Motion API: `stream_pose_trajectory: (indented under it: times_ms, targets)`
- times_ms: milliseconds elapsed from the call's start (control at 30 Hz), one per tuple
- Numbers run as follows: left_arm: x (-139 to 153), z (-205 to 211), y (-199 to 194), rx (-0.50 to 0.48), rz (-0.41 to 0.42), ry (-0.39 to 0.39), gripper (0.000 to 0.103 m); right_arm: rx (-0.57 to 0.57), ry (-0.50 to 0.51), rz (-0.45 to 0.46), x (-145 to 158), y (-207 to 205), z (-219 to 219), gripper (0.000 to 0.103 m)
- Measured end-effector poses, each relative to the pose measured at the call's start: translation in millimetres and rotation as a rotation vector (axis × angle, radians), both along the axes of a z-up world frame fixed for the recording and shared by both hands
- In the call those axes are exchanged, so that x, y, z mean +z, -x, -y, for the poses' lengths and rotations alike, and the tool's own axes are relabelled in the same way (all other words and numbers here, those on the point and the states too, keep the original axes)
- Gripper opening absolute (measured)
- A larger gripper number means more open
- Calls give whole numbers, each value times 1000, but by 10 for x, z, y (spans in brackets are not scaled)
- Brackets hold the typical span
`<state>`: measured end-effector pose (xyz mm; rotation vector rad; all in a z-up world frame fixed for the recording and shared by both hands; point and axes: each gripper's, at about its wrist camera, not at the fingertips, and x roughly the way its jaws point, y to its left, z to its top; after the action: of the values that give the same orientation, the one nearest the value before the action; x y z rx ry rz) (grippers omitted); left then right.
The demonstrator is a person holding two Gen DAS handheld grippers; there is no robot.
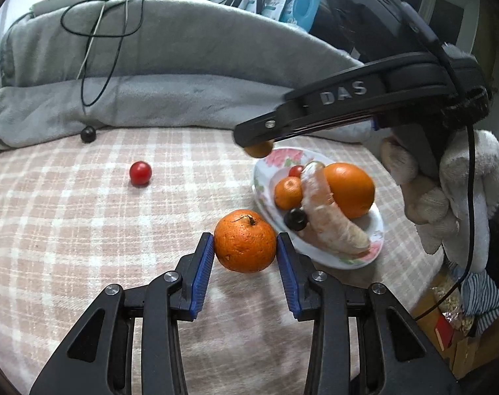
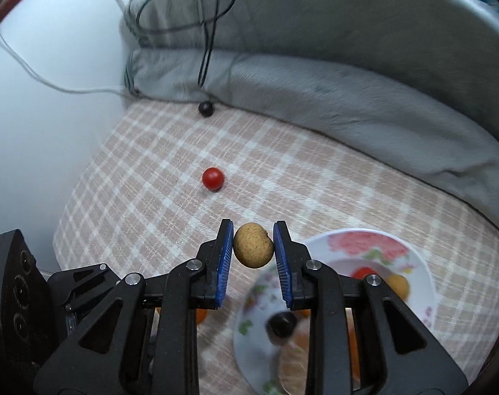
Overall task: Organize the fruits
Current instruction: 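Grasp the mandarin with the left tool and lift it toward the plate, then lower the mandarin and longan onto the plate and open both tools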
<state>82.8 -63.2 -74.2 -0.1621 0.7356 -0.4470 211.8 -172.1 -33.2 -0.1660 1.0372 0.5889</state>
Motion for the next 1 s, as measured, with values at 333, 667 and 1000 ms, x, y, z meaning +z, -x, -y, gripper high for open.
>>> stream_pose_trajectory:
  times_ms: [333, 667, 1000]
  targets:
    - [95, 242, -40, -35, 29, -8, 37, -85, -56, 61, 199, 216, 572, 26]
    - [84, 337, -346, -43, 37, -23, 37, -129, -83, 77, 159, 545, 1010, 26]
    - [92, 507, -533, -61, 30, -37, 37, -159, -95, 51, -32, 787, 1252, 26]
